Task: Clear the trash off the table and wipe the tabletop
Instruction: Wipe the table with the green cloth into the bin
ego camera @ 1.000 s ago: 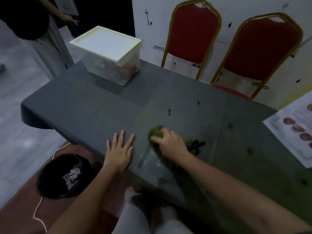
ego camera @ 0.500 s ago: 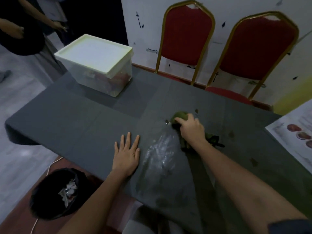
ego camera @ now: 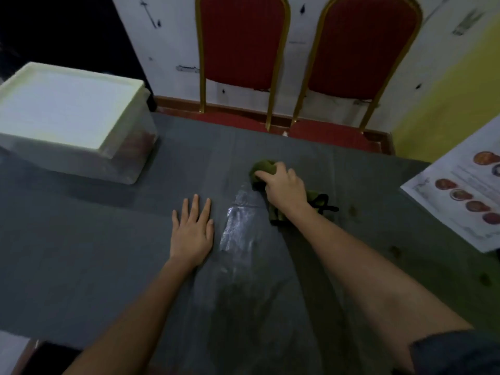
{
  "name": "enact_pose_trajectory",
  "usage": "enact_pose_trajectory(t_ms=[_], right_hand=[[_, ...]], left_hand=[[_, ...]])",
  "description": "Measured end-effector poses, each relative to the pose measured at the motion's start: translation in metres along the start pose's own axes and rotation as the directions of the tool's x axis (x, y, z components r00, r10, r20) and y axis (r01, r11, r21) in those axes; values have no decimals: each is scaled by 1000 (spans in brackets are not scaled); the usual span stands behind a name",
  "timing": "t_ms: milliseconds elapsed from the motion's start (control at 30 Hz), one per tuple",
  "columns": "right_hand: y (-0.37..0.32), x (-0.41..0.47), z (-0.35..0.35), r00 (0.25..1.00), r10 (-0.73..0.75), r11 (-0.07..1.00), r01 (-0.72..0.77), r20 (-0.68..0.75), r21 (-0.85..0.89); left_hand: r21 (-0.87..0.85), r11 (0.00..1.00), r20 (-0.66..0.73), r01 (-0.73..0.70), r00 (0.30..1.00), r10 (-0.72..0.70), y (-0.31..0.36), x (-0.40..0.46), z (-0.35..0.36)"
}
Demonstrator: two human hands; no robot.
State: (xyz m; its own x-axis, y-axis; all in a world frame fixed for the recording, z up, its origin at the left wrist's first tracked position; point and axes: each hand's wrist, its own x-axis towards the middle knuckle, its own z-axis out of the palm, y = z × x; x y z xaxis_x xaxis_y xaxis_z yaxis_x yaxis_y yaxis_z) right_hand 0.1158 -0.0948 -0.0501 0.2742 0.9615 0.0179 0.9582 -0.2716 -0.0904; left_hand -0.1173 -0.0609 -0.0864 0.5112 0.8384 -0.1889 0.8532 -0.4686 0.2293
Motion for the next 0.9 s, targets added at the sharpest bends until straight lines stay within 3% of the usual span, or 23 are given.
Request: enact_pose_trajectory(t_ms=[300,367,433,500,567,733,833,900], right_hand=[[27,-111,7,940,-340,940,338,-32,-41],[49,-82,9,970,-233,970,227,-67,-93],[66,-38,7,996,22,997,-28,-88,-65],[76,-2,1,973,223,974,-225,-57,-34],[75,14,-2,959,283,958,-284,-31,-47],[38,-43,2,999,53,999,-53,-5,7],[25,-98,5,981,-191,981,192,-15,40],[36,-108,5,969,-245,970,245,19,-1]], left_hand=[[23,982,-13,-186,982,186,44,67,-1],[11,974,-1,-225,974,225,54,75,0],[20,972,4,-235,972,235,60,78,2],[43,972,1,-231,973,231,62,77,4],[70,968,9,-239,971,239,63,77,4],[85,970,11,-230,973,230,62,77,5],[85,969,25,-233,972,232,60,77,5],[86,968,25,-236,972,235,64,77,4]])
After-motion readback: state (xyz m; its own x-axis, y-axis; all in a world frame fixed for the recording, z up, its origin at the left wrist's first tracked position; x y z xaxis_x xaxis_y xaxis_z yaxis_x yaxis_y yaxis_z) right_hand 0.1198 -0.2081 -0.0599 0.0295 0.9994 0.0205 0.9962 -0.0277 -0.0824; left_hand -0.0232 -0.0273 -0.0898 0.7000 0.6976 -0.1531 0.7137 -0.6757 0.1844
